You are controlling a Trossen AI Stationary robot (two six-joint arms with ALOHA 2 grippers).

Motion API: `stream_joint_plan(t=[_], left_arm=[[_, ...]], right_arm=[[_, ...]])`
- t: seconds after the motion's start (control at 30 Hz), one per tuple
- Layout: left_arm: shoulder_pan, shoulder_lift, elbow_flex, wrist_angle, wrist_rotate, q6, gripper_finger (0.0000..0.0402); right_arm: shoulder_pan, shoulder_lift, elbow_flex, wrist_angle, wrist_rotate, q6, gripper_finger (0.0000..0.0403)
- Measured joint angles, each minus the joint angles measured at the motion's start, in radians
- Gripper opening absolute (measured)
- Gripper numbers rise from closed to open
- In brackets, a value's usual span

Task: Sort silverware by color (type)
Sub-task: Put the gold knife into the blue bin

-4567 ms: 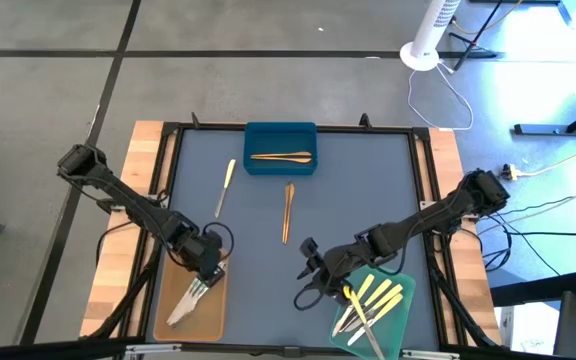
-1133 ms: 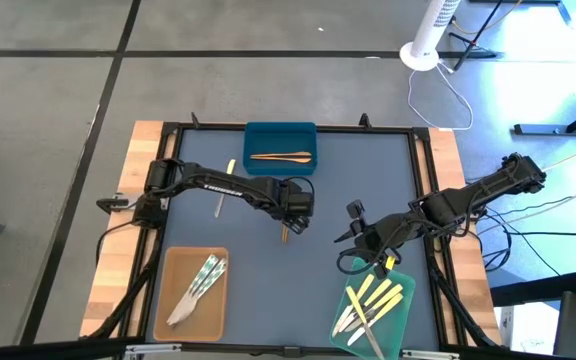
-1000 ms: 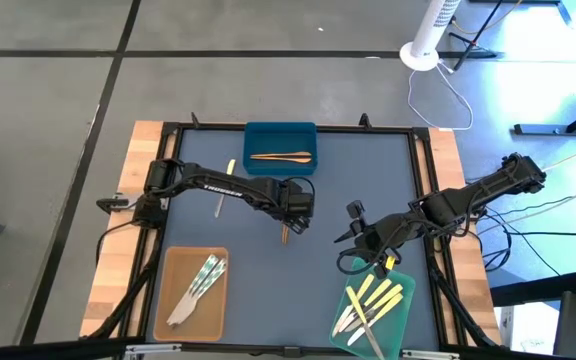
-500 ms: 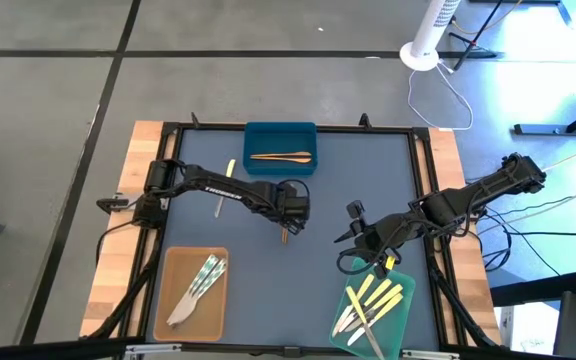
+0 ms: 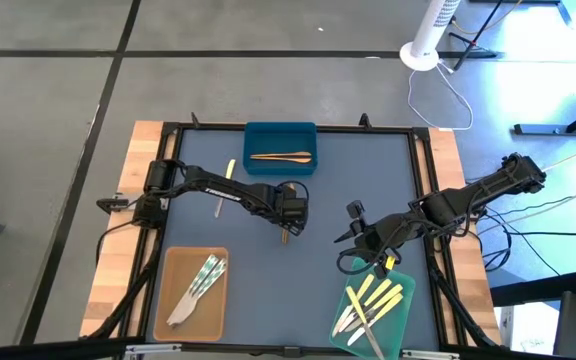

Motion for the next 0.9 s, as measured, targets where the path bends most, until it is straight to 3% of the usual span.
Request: stream_joint_plan(t=[0.9], left_arm=[[-0.002, 0.027, 0.002, -0.030, 0.003, 0.004, 0.0159]], right_arm=[[0.000, 0.000, 0.000, 0.000, 0.000, 0.000, 0.0133]])
